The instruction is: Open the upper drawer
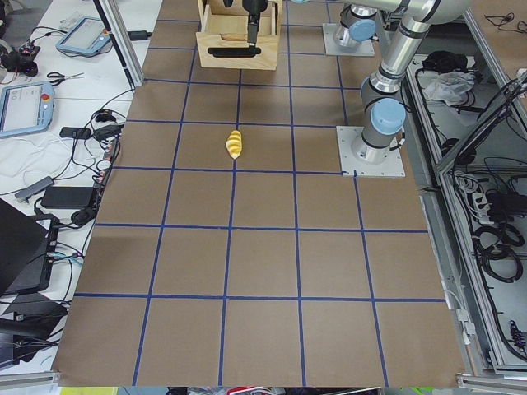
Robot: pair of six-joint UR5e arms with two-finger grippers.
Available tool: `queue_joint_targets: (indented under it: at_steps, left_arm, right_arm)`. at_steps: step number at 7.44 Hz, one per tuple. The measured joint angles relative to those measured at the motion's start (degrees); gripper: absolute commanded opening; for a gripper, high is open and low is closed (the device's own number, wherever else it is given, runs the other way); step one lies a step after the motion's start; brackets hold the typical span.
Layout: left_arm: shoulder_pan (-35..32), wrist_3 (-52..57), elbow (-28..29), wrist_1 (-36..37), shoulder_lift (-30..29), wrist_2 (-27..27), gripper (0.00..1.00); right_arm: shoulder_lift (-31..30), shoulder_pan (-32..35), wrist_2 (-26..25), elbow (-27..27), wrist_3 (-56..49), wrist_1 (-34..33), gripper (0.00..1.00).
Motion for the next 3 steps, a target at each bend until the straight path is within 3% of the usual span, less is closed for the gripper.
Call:
queue_joint_targets:
  at_steps: [3]
  left_arm:
    - [0.26, 0.23, 0.09, 1.31, 0.09, 0.19, 1.00]
  right_arm:
    - [0.00, -0.02, 0.00, 0.00, 0.02, 0.00, 1.00]
